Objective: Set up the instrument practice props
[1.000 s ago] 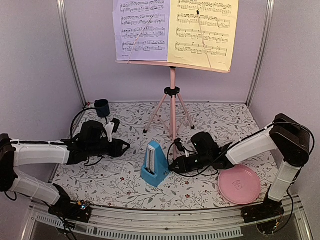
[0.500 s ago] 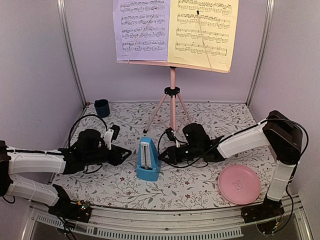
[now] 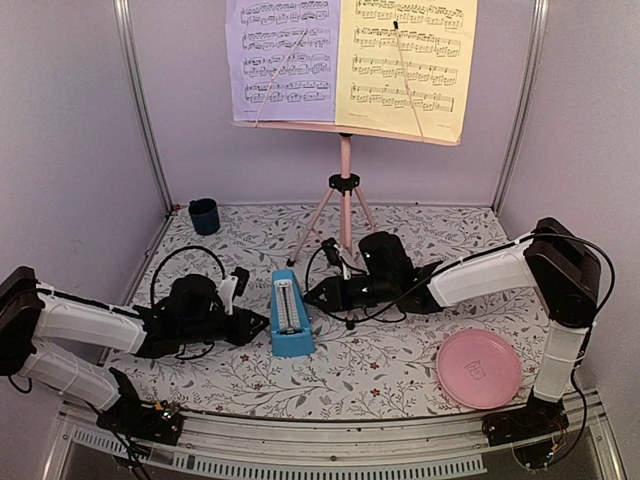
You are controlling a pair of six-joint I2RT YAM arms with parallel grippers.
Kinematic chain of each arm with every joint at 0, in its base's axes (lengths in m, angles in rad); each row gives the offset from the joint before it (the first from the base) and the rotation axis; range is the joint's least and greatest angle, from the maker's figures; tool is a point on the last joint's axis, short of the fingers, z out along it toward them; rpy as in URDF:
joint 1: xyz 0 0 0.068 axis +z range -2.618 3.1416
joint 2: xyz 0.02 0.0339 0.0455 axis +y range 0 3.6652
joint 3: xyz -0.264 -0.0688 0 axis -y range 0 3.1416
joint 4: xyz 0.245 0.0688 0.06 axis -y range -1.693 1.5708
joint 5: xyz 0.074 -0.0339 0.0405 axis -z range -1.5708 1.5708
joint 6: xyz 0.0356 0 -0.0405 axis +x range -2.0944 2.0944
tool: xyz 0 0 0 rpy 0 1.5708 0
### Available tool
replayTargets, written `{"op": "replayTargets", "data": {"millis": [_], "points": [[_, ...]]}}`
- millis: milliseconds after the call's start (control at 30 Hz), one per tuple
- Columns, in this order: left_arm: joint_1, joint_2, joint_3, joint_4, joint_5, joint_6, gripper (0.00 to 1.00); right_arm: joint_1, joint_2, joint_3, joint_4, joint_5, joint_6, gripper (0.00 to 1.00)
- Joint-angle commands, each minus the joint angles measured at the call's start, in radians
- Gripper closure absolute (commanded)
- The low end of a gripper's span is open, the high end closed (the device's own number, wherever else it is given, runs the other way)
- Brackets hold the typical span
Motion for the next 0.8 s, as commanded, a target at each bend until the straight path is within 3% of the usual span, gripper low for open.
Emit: {"op": "replayTargets", "data": {"millis": [0,133,600,767], "points": [[-0.044,0.039,-0.003,0.078,-0.016,-0.026,0.76,0.001,-0.024,0.037,0.017,-0.009,-0.026,0.72],[-0.067,0.082,0.014,0.117,-0.01,-0.036,0.77,-0.001,-0.071,0.015,0.003,0.011,-0.042,0.65],[-0.094,0.115,0.067,0.1,-0.051,-0.044,0.77,-0.014,-0.331,-0.179,-0.012,0.064,-0.099,0.16],[-0.094,0.086,0.065,0.08,-0.077,-0.027,0.77,0.04,-0.326,-0.184,0.018,0.069,-0.118,0.08]]}}
